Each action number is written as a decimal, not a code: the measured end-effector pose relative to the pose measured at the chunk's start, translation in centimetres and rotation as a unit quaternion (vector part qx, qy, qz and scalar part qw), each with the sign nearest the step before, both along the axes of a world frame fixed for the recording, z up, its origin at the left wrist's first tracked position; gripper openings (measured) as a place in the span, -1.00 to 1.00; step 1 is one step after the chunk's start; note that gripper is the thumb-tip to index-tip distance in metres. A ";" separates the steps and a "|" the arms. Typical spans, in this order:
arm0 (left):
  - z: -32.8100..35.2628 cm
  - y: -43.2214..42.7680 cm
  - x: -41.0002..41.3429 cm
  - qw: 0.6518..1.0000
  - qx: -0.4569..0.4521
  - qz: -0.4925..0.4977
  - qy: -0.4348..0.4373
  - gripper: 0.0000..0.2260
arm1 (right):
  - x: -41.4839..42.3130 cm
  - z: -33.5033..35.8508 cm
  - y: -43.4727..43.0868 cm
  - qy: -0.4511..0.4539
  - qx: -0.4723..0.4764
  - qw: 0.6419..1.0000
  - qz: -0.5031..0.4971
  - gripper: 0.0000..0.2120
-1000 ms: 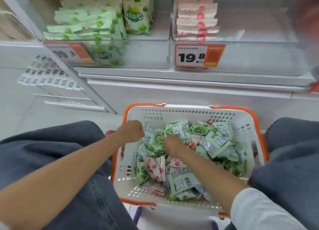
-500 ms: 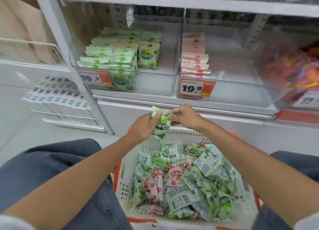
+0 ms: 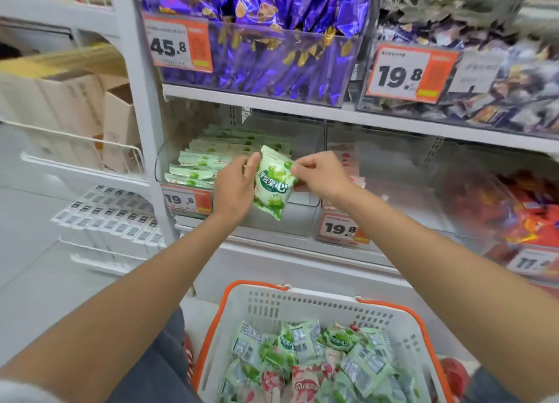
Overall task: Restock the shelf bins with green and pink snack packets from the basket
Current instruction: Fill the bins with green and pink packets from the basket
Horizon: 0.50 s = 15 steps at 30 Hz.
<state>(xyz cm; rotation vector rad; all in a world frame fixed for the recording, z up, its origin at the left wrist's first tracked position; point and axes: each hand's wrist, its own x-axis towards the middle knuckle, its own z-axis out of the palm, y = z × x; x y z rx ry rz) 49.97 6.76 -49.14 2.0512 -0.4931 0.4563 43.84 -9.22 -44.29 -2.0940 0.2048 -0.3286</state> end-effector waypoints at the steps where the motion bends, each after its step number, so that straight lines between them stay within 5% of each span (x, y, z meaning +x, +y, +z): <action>1: 0.3 0.1 1.4 0.999 0.028 0.017 -0.021 -0.61 | 1.3 0.2 0.0 -0.013 -0.051 0.998 -0.032 -0.79; 6: -1.5 1.3 7.1 0.978 0.180 0.056 -0.086 -0.60 | 7.8 -0.5 -0.4 0.053 -0.179 0.971 -0.149 -0.79; 10: -2.9 1.5 8.1 0.973 0.202 0.050 -0.101 -0.64 | 11.8 -3.6 -0.4 0.141 -0.223 0.953 -0.149 -0.75; 15: -3.0 1.5 8.1 0.974 0.195 0.051 -0.102 -0.64 | 13.3 -6.9 0.1 0.123 -0.023 0.969 -0.214 -0.72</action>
